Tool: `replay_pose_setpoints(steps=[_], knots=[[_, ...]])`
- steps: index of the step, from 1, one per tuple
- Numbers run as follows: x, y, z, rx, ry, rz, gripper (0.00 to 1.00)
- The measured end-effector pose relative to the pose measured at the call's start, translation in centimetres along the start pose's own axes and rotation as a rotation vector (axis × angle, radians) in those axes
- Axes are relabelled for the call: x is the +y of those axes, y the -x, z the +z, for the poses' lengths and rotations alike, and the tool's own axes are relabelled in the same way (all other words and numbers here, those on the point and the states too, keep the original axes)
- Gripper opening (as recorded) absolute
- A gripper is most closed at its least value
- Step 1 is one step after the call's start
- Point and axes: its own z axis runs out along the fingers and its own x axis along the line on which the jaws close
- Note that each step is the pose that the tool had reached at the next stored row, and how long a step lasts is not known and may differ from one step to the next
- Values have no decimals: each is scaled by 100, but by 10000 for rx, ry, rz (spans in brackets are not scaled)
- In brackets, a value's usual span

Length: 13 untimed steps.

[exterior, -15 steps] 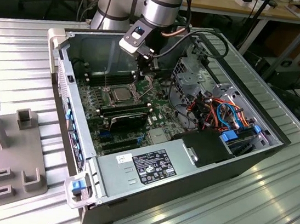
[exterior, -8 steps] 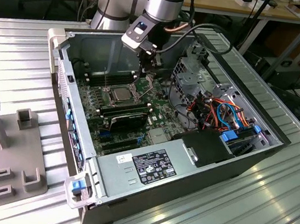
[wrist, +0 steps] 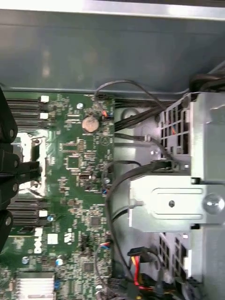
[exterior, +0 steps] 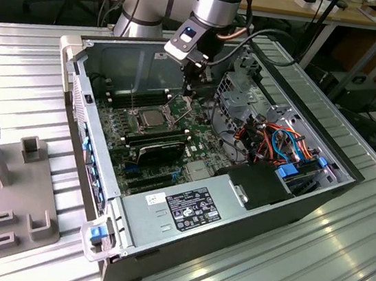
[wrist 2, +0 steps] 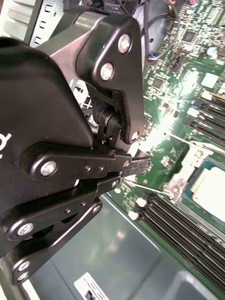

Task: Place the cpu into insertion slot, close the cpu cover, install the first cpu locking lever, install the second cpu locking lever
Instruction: 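Close the cpu cover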

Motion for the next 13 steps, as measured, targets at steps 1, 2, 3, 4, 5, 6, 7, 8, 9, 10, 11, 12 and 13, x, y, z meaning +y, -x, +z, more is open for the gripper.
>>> replay_pose_setpoints(steps=[1,2,3,4,5,6,7,8,9,10,11,12,13], knots=[[38,-2,0,-2,-6,0,11],[84,-6,1,-2,-9,-1,11],[111,-9,2,-2,-10,-1,11],[126,-10,3,-2,-10,0,11],[151,-13,8,-1,-10,-1,11],[173,-16,11,-1,-10,-2,11],[211,-23,15,-2,-10,0,11],[242,-29,22,-1,-10,0,11],[265,-34,28,-1,-10,-1,11],[282,-37,45,-3,-11,-2,11],[287,-38,63,-2,-11,-2,11],[287,-39,88,-1,-11,0,11],[287,-39,104,-1,-12,1,11]])
